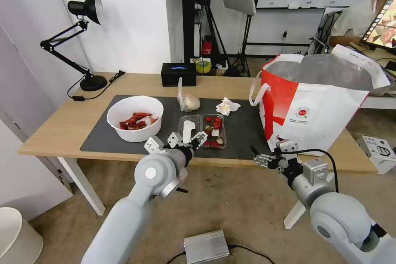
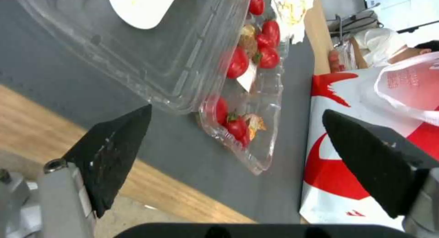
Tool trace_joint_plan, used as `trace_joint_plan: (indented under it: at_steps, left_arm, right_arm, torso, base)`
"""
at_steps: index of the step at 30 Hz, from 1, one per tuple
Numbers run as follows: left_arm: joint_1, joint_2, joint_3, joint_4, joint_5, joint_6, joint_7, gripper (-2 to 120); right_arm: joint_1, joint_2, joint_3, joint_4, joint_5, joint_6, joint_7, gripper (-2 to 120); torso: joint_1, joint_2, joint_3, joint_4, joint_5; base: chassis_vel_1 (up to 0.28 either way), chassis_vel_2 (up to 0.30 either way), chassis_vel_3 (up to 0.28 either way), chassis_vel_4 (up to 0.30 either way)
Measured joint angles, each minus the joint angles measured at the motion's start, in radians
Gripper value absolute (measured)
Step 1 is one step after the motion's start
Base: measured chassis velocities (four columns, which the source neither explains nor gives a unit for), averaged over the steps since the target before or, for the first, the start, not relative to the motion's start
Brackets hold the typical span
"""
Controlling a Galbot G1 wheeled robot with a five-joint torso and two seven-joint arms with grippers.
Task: Pick up the trash from the table and place it into the takeout bag.
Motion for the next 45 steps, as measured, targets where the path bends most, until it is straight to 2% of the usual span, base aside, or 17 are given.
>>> trace_joint_plan:
  at_steps: [45]
  left_arm:
    - [-0.025, -0.006, 0.010, 0.054, 0.027, -0.016, -0.024, 100]
  right_arm:
    - [-0.007, 0.013, -0.002, -0.006, -0.007, 0.013, 0.006, 100]
  torso:
    - [0.000, 0.000, 0.000, -0.0001, -0.0002]
  base:
    - [0.000, 0.000, 0.000, 0.000]
